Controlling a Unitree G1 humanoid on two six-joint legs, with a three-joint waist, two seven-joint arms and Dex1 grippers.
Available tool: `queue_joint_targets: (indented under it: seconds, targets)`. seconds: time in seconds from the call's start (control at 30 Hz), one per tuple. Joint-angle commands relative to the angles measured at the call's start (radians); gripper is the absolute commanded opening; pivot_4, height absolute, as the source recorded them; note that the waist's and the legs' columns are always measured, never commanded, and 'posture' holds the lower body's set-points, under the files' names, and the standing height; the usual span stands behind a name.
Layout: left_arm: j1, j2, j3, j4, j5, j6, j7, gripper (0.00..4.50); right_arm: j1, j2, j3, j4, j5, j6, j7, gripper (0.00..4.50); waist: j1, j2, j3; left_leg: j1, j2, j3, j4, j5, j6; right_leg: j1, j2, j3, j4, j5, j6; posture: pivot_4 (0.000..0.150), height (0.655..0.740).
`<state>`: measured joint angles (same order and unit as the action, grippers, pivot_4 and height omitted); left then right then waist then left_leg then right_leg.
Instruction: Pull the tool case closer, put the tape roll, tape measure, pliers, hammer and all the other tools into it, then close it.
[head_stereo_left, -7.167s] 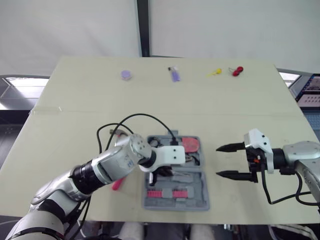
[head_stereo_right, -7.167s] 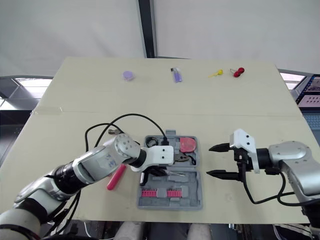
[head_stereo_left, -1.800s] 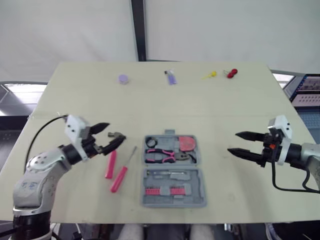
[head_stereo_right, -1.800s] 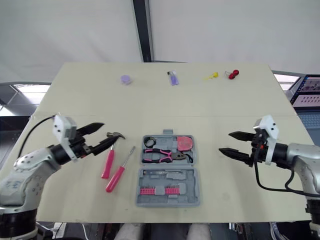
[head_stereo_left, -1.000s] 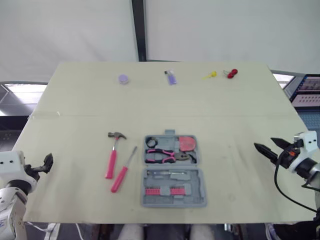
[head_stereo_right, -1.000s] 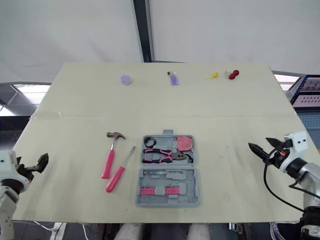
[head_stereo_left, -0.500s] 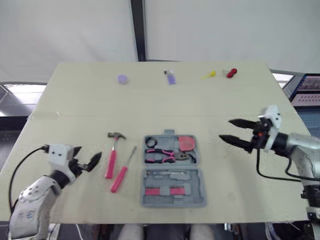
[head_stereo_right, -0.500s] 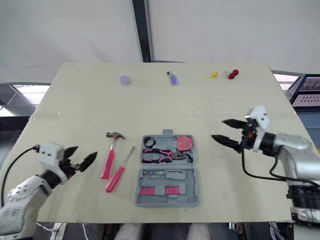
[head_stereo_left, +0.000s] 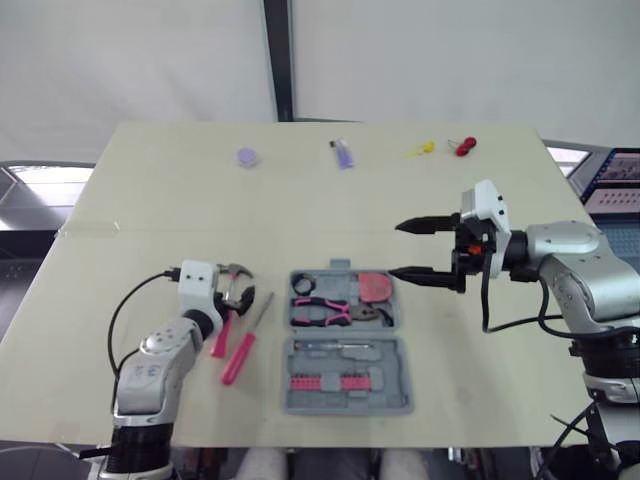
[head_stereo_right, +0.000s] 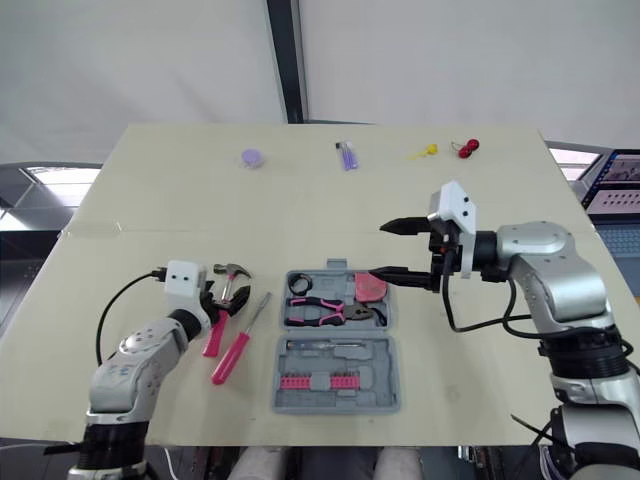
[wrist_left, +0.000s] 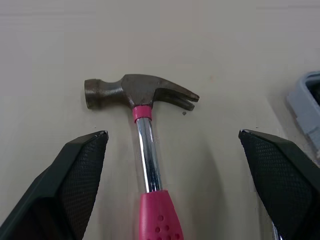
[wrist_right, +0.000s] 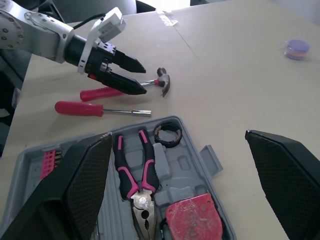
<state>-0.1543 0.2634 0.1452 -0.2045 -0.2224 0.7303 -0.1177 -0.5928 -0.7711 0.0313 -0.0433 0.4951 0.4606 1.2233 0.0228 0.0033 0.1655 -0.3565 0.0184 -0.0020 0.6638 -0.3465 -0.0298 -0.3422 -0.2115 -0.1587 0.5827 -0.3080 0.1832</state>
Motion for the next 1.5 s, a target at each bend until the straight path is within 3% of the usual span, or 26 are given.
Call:
queue_joint_targets:
  seconds: [0.03, 0.33, 0.43, 0.5, 1.33, 1.43, 1.5]
  targets:
    - [-0.017, -0.006, 0.006, -0.003, 0.024, 0.013, 0.034, 4.49, -0.023, -0.016, -0.017, -0.053, 0.021, 0.004, 0.027, 4.50, 0.000, 0.000, 0.000, 0.000, 0.000, 0.000, 0.000, 0.000, 0.000, 0.000, 0.000, 0.000, 0.000, 0.000, 0.000, 0.150, 0.7400]
    - [-0.055, -0.011, 0.002, 0.080, 0.052, 0.031, 0.061, 4.49, -0.037, -0.005, -0.015, -0.037, 0.011, 0.000, 0.028, 4.50, 0.001, 0.000, 0.000, 0.000, 0.000, 0.000, 0.000, 0.000, 0.000, 0.000, 0.000, 0.000, 0.000, 0.000, 0.000, 0.150, 0.7400]
    - [-0.061, 0.002, -0.022, 0.103, 0.078, 0.034, 0.060, 3.70, -0.038, -0.002, -0.014, -0.026, 0.006, -0.006, 0.026, 4.50, 0.001, 0.000, 0.000, 0.000, 0.000, 0.000, 0.000, 0.000, 0.000, 0.000, 0.000, 0.000, 0.000, 0.000, 0.000, 0.150, 0.7400]
    - [-0.063, 0.006, -0.035, 0.117, 0.090, 0.043, 0.056, 2.77, -0.039, -0.001, -0.015, -0.023, 0.005, -0.006, 0.026, 4.50, 0.002, 0.000, 0.000, 0.000, 0.000, 0.000, 0.000, 0.000, 0.000, 0.000, 0.000, 0.000, 0.000, 0.000, 0.000, 0.150, 0.7400]
    - [-0.115, -0.050, -0.036, 0.188, 0.117, 0.025, 0.059, 2.77, -0.049, -0.003, -0.013, -0.017, 0.011, 0.005, 0.029, 4.50, 0.006, 0.000, 0.000, 0.000, 0.000, 0.000, 0.001, 0.000, 0.000, 0.001, 0.000, 0.000, 0.000, 0.000, 0.000, 0.150, 0.7400]
    - [-0.119, -0.051, -0.035, 0.198, 0.124, 0.011, 0.064, 1.95, -0.044, -0.001, -0.012, -0.022, 0.010, 0.005, 0.026, 4.50, 0.006, 0.000, 0.000, 0.000, 0.000, 0.000, 0.001, 0.000, 0.000, 0.001, 0.000, 0.000, 0.000, 0.000, 0.000, 0.150, 0.7400]
    - [-0.126, -0.051, -0.035, 0.211, 0.127, 0.005, 0.061, 0.98, -0.043, 0.001, -0.012, -0.024, 0.011, 0.008, 0.023, 4.50, 0.007, 0.000, 0.000, 0.000, 0.000, 0.000, 0.001, 0.000, 0.000, 0.001, 0.000, 0.000, 0.000, 0.000, 0.000, 0.150, 0.7400]
